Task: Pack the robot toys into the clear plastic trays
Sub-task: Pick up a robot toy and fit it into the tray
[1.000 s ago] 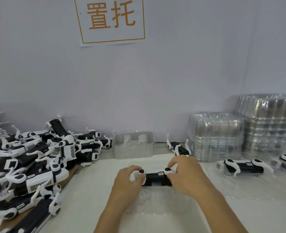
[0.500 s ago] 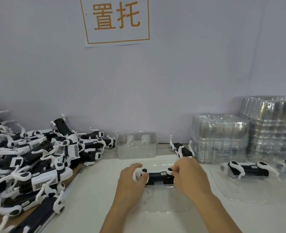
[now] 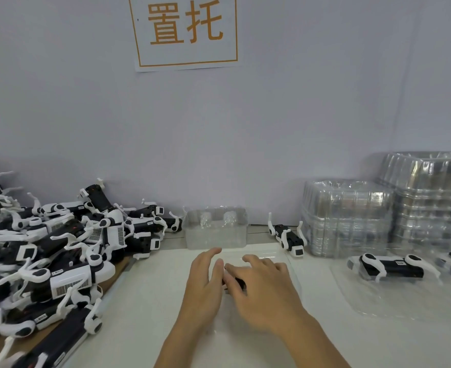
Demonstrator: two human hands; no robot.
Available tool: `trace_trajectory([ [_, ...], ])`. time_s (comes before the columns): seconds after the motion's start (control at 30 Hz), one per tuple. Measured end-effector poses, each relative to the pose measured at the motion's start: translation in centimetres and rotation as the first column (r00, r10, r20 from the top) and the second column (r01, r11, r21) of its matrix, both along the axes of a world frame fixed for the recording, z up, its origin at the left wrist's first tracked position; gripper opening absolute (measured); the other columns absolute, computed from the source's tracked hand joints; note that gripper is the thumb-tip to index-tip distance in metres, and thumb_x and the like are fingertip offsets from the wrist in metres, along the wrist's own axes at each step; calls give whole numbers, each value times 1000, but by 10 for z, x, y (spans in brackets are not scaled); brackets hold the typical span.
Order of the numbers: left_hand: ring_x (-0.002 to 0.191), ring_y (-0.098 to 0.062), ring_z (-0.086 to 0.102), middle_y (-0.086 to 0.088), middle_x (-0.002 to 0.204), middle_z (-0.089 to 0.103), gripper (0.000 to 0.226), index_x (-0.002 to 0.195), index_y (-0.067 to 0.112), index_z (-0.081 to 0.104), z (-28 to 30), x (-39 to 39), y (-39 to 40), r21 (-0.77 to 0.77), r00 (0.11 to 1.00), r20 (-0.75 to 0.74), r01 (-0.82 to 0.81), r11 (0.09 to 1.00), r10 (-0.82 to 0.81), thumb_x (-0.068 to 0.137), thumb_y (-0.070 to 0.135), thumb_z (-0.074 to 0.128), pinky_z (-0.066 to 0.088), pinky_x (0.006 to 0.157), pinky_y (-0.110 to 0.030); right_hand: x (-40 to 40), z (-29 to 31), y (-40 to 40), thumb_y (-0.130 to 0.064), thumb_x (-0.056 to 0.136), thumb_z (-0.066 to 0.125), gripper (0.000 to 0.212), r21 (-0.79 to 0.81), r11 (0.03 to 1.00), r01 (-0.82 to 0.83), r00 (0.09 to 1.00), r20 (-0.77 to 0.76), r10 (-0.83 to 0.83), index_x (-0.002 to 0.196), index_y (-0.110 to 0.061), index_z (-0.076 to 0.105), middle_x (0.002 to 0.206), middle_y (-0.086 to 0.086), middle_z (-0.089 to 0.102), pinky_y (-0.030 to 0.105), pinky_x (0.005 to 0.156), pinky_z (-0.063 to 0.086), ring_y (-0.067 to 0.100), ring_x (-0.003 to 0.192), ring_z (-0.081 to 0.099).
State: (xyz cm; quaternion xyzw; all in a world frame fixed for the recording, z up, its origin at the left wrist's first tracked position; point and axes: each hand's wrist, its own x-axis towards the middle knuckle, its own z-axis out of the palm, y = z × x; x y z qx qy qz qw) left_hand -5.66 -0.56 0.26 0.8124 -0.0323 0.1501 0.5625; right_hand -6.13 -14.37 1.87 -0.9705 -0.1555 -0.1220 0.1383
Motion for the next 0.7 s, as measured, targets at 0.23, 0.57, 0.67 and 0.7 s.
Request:
trace_trajectory([
  [0.23, 144, 2, 17, 29, 154, 22, 31, 108, 51, 65, 7, -9, 10, 165, 997, 21, 71, 984, -76, 82, 69, 60, 19, 120, -39, 8, 12, -18, -25, 101, 48, 31, 630, 766, -126, 992, 66, 109, 125, -37, 62, 131, -21, 54, 27, 103, 42, -3, 123, 47],
  [0.57, 146, -1, 17, 30, 147, 42, 34, 113, 45, 65, 10, -11, -19, 764, 992, 21, 62, 642, -121, 85, 64, 58, 4, 116, -42, 16, 20, -66, -16, 100, 52, 25, 921, 390, 7, 979, 73, -190, 100, -33, 69, 103, -24, 66, 4, 67, 41, -18, 89, 56],
  [0.67, 144, 0, 23, 32, 135, 52, 26, 98, 38, 65, 7, -8, -16, 707, 994, 104, -50, 706, -34, 91, 61, 54, 8, 114, -38, 18, 17, -65, -16, 101, 52, 23, 924, 381, 20, 973, 69, -219, 103, -30, 70, 100, -24, 66, 7, 66, 41, -12, 87, 58],
  [0.7, 142, 0, 27, 33, 126, 56, 25, 96, 38, 64, 8, -7, -15, 667, 992, 125, -81, 741, -4, 91, 60, 54, 11, 114, -37, 19, 17, -64, -15, 100, 51, 24, 927, 375, 26, 971, 67, -231, 103, -30, 70, 100, -22, 66, 8, 65, 40, -12, 85, 58],
])
